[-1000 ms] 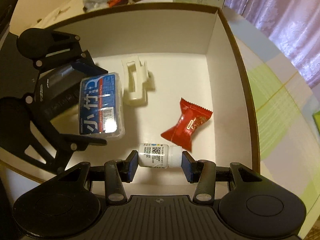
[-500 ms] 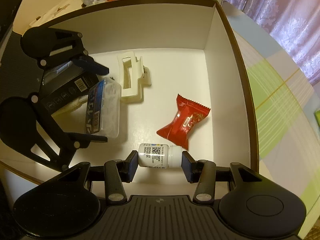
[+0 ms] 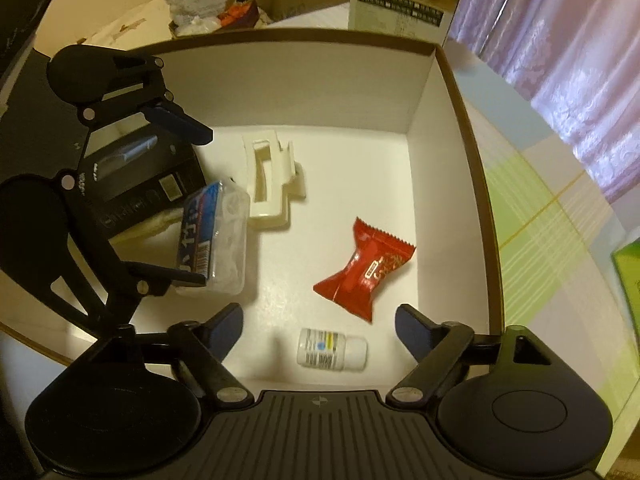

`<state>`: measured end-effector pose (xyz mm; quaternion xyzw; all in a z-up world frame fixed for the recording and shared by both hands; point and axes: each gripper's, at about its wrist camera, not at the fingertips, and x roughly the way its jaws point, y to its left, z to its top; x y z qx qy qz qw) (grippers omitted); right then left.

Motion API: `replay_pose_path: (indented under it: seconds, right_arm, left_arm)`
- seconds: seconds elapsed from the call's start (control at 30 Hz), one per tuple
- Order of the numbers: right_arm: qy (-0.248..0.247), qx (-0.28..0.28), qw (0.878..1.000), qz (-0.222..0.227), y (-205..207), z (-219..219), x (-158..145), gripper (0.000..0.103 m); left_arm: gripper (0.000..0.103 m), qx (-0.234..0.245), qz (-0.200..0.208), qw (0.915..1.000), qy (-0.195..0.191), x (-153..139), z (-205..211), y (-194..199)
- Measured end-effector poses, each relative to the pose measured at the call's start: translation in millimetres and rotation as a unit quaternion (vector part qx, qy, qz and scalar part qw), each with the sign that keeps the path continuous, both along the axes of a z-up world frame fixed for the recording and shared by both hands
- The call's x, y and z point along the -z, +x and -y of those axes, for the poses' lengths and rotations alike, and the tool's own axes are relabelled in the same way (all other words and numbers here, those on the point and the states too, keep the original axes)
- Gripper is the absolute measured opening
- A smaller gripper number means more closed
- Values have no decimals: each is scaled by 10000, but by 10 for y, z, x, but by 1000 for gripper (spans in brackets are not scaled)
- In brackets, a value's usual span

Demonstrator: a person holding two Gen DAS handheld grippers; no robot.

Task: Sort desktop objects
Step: 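Open both tools to release the floss case and pill bottle in the box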

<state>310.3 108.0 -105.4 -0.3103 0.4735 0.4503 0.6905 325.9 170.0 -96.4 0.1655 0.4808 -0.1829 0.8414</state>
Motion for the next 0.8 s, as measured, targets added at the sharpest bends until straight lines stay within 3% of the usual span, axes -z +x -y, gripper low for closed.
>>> replay_pose_path:
  seconds: [0.27, 0.8]
  right_arm:
    - [300, 51, 9994, 193, -140, 80, -220, 94]
    - [1451, 469, 9862, 639, -800, 454, -899, 101]
  left_arm:
    - [97, -209, 148, 9997, -35, -202, -94, -114]
    - [102, -702, 873, 9934, -249, -971, -233, -767]
